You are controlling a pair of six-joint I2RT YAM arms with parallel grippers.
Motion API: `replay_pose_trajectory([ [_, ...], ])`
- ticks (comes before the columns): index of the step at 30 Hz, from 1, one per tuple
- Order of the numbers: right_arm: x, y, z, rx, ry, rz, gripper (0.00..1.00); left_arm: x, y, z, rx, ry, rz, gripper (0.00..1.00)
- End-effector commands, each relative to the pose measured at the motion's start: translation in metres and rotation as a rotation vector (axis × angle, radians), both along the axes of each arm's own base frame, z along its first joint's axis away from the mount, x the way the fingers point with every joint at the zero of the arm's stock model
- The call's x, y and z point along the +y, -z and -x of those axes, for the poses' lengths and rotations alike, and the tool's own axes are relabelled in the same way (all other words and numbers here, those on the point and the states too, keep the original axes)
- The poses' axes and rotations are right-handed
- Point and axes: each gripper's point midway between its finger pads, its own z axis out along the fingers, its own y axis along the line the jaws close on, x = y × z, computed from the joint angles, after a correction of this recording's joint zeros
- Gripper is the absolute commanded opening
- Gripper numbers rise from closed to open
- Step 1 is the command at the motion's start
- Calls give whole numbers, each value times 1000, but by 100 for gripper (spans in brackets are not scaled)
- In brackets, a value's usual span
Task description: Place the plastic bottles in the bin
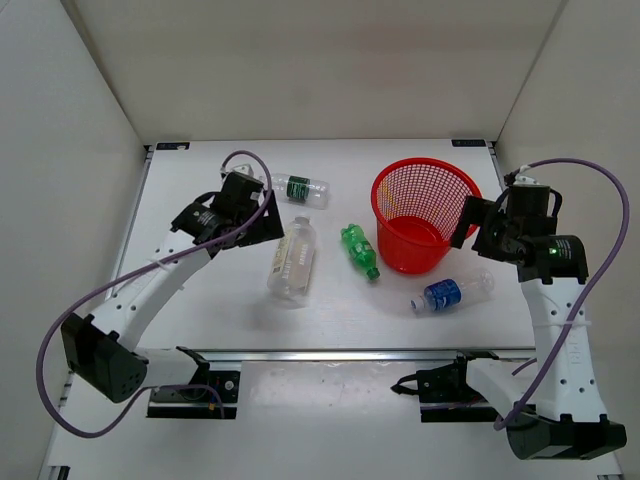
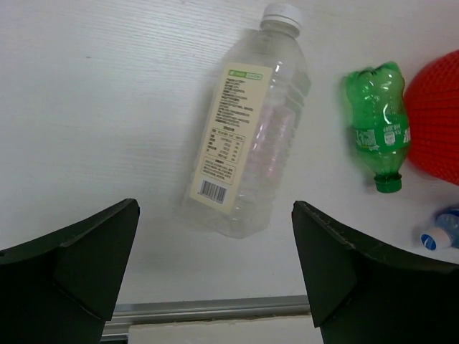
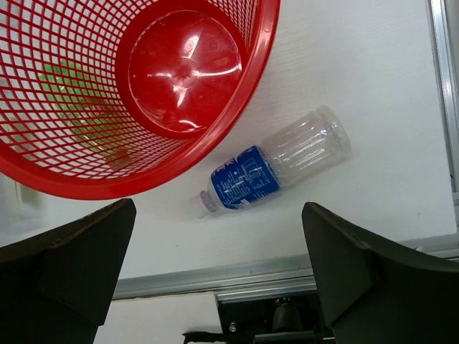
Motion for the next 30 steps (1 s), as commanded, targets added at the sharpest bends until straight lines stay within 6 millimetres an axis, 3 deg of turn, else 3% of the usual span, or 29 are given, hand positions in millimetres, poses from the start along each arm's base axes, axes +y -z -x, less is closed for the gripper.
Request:
replay_pose_trajectory([
  [1, 8, -17, -9, -86, -21, -14, 99, -23, 3, -2, -6, 84, -5, 99],
  [2, 5, -18, -9, -102, 10, -17, 99, -35, 1, -1, -12, 133, -10, 99],
  [4, 4, -23, -9, -140, 17, -2, 99, -48, 23, -4, 48, 169, -81, 98],
  [8, -1, -8, -2, -109, 72, -15, 100, -70, 45, -16, 103, 232, -209, 98],
  [12, -1, 2, 0, -108, 69, -67, 97, -60, 53, -33, 114, 204, -246, 98],
  [18, -3, 13, 12, -93, 104, -76, 99, -61, 57, -49, 84, 264, -310, 98],
  [22, 7, 12, 12, -118, 86, -130, 99, -55, 87, -50, 168, 315, -348, 99],
  [30, 19, 15, 2, -123, 37, -167, 99, -57, 102, -58, 184, 403, -228, 99],
])
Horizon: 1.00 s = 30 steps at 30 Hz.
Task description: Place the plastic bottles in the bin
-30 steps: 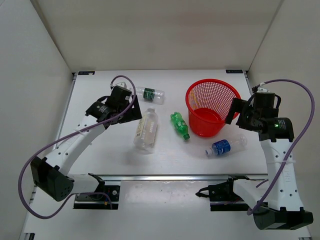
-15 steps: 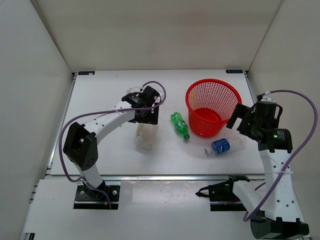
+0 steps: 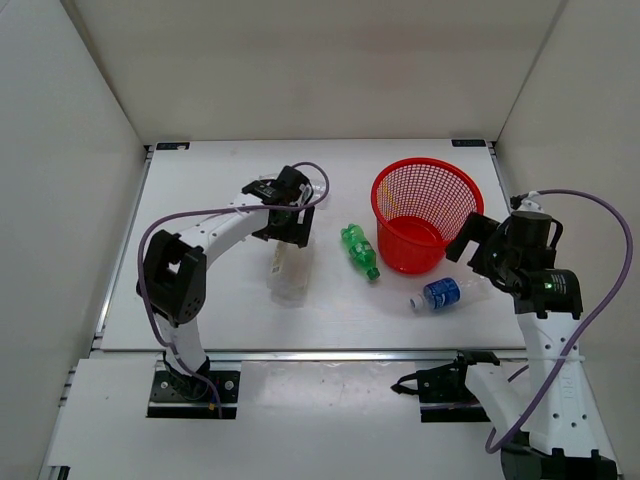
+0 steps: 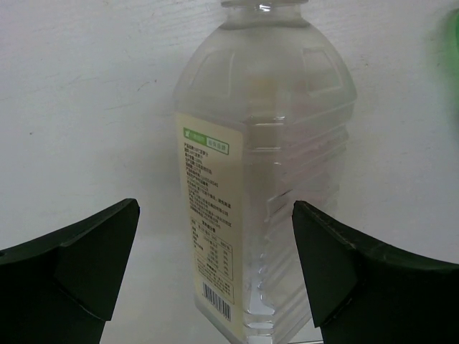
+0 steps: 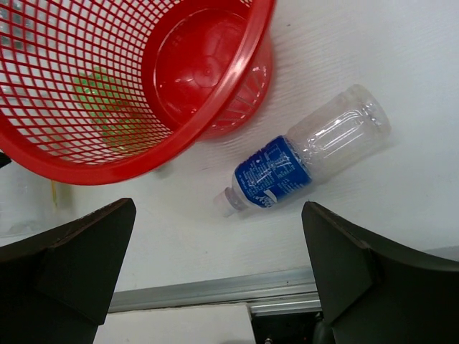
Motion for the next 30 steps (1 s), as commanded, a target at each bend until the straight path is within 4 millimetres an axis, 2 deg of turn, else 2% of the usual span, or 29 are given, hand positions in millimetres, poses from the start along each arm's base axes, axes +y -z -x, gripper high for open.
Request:
replay_pose_trajectory([
  [1, 11, -12, -15, -68, -29, -38, 99, -3, -9, -4, -24, 56, 85, 99],
  [5, 13, -18, -21, -98, -42, -47, 99, -3, 16, 6, 44, 97, 137, 98],
  [6, 14, -19, -23, -100, -50, -47, 99, -10, 16, 8, 56, 116, 187, 99],
  [8, 15, -19, -22, -100, -54, -53, 99, -6, 32, 19, 118, 117, 232, 99],
  [10, 17, -25, -24, -127, -61, -56, 99, -8, 31, 19, 106, 119, 287, 99],
  [11, 18, -22, -24, -113, -66, -59, 99, 2, 38, 22, 115, 97, 266, 99],
  [15, 17, -30, -28, -154, -53, -59, 99, 6, 38, 20, 86, 80, 218, 99],
  [17, 25, -33, -27, -163, -83, -66, 99, 3, 29, 17, 66, 79, 241, 81],
  [19, 23, -37, -26, -168, -70, -49, 99, 2, 21, 12, 31, 63, 236, 50],
  [21, 9, -37, -20, -164, 7, -1, 99, 0, -5, 3, -41, 49, 266, 40],
  [23, -6, -26, -10, -120, 91, 26, 99, -6, -30, -3, -89, 57, 301, 39],
  [25, -24, -20, -1, -89, 183, 29, 99, -16, -76, -17, -199, 73, 307, 39],
  [26, -25, -12, 3, -52, 188, 20, 99, -25, -115, -26, -299, 87, 326, 38],
  [27, -34, -5, 13, -13, 243, 13, 99, -27, -131, -33, -354, 86, 313, 39],
  [29, -48, 7, 25, 49, 328, 6, 99, -49, -190, -40, -486, 128, 392, 38],
  [30, -59, 12, 29, 66, 390, 16, 99, -60, -207, -44, -521, 140, 450, 38],
])
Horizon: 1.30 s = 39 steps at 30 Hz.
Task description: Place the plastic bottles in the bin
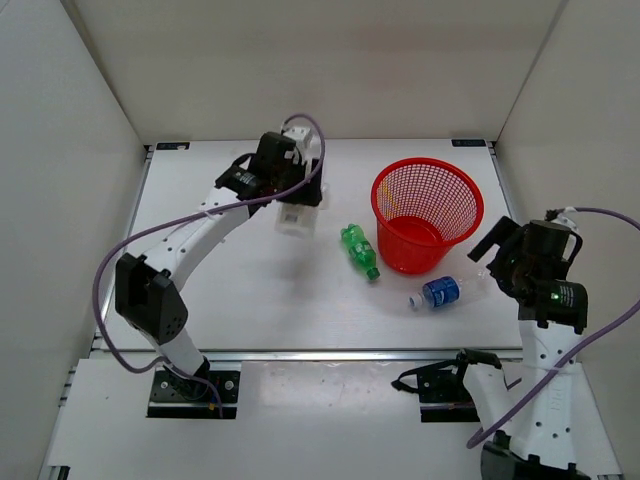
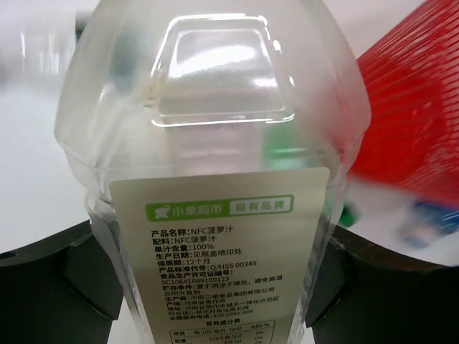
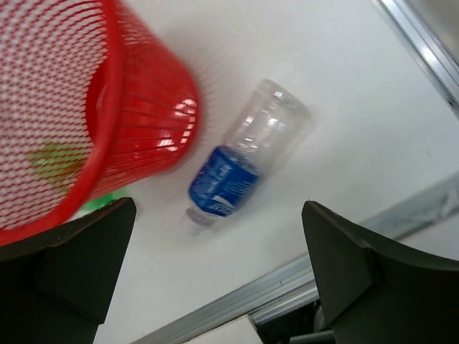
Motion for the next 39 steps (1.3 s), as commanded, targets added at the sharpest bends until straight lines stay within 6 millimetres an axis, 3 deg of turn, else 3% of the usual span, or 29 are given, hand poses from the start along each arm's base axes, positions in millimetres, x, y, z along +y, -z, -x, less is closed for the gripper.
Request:
replay_pose_trajectory([
  [1, -28, 28, 29, 131, 197, -15, 99, -35, -136, -18, -333, 41, 217, 37],
  [4, -31, 52, 27, 194, 222, -97, 99, -84, -176, -24, -403, 135, 347, 34],
  [5, -31, 54, 23, 194, 218, -120, 99, -100, -204, -21, -466, 164, 381, 34],
  [6, -31, 58, 20, 199, 228, -135, 98, -120, -213, -22, -494, 179, 395, 34],
  [7, -31, 60, 17, 192, 227, -134, 98, -134, -205, -28, -497, 200, 382, 35],
  [8, -32, 64, 15, 196, 245, -143, 98, -151, -227, -23, -541, 222, 442, 37],
  [11, -39, 64, 3, 159, 273, -157, 99, -193, -228, -31, -558, 251, 528, 38],
  [12, -35, 64, -5, 146, 254, -192, 99, -203, -247, -23, -596, 272, 560, 39],
  [13, -39, 66, -8, 138, 267, -199, 99, -211, -241, -28, -605, 272, 552, 39],
  [15, -39, 77, -11, 152, 280, -255, 99, -229, -247, -22, -651, 283, 547, 42],
  [17, -40, 87, -14, 146, 297, -285, 99, -235, -236, -26, -654, 272, 540, 46],
  [19, -42, 90, -19, 118, 309, -310, 99, -249, -214, -23, -617, 298, 538, 71],
  [20, -40, 94, -20, 117, 302, -315, 99, -255, -211, -24, -629, 301, 543, 79],
  [21, -41, 98, -22, 116, 313, -324, 100, -261, -200, -26, -618, 309, 533, 98],
  [24, -41, 97, -29, 93, 307, -342, 99, -272, -198, -19, -598, 333, 568, 98],
  [28, -40, 100, -41, 63, 315, -375, 99, -265, -236, -15, -644, 347, 623, 99],
  [31, -36, 104, -50, 41, 288, -423, 99, -244, -267, -14, -684, 330, 631, 99],
  [33, -35, 112, -50, 78, 300, -415, 100, -226, -278, -16, -685, 300, 618, 98],
  [35, -35, 125, -42, 145, 324, -388, 99, -201, -275, -24, -655, 257, 580, 99],
  [37, -31, 135, -38, 186, 323, -381, 99, -157, -270, -25, -599, 202, 512, 99],
  [38, -30, 137, -36, 198, 324, -373, 99, -139, -248, -35, -551, 166, 467, 99],
  [39, -27, 143, -35, 209, 328, -376, 99, -106, -223, -39, -494, 89, 389, 99],
])
